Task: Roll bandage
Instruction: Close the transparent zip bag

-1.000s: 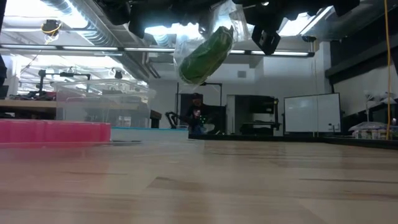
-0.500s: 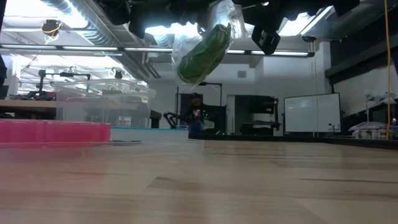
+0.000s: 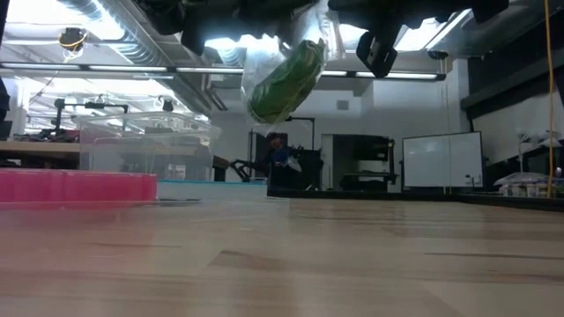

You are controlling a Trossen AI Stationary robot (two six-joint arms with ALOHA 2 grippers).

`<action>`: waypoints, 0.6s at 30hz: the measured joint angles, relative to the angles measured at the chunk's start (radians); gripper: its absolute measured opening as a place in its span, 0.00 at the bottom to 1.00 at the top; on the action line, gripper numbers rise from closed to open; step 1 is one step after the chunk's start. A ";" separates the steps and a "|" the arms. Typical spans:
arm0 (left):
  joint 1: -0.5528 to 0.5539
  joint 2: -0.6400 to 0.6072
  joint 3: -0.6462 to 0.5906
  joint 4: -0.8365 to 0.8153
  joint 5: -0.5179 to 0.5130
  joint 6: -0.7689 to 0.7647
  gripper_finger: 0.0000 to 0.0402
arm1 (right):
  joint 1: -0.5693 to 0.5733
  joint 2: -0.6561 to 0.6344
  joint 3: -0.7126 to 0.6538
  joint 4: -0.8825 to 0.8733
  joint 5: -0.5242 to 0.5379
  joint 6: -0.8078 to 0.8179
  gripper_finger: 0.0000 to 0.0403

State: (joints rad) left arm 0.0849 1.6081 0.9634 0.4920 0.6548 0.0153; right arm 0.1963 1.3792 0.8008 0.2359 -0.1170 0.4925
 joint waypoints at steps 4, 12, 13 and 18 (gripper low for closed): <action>0.000 0.000 0.000 0.019 -0.001 0.001 0.00 | 0.000 0.000 0.000 0.003 -0.006 0.000 0.06; 0.000 0.000 0.000 0.026 -0.056 -0.008 0.00 | 0.000 -0.001 0.001 -0.009 -0.005 0.000 0.04; 0.000 0.000 0.000 0.034 -0.057 -0.009 0.00 | 0.000 -0.002 0.001 -0.013 -0.004 0.000 0.04; 0.000 -0.002 -0.001 0.070 -0.086 -0.017 0.00 | 0.000 -0.003 0.002 -0.020 0.001 0.000 0.04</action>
State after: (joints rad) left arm 0.0853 1.6065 0.9627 0.5617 0.5691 -0.0017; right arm 0.1959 1.3766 0.8028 0.2161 -0.1162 0.4927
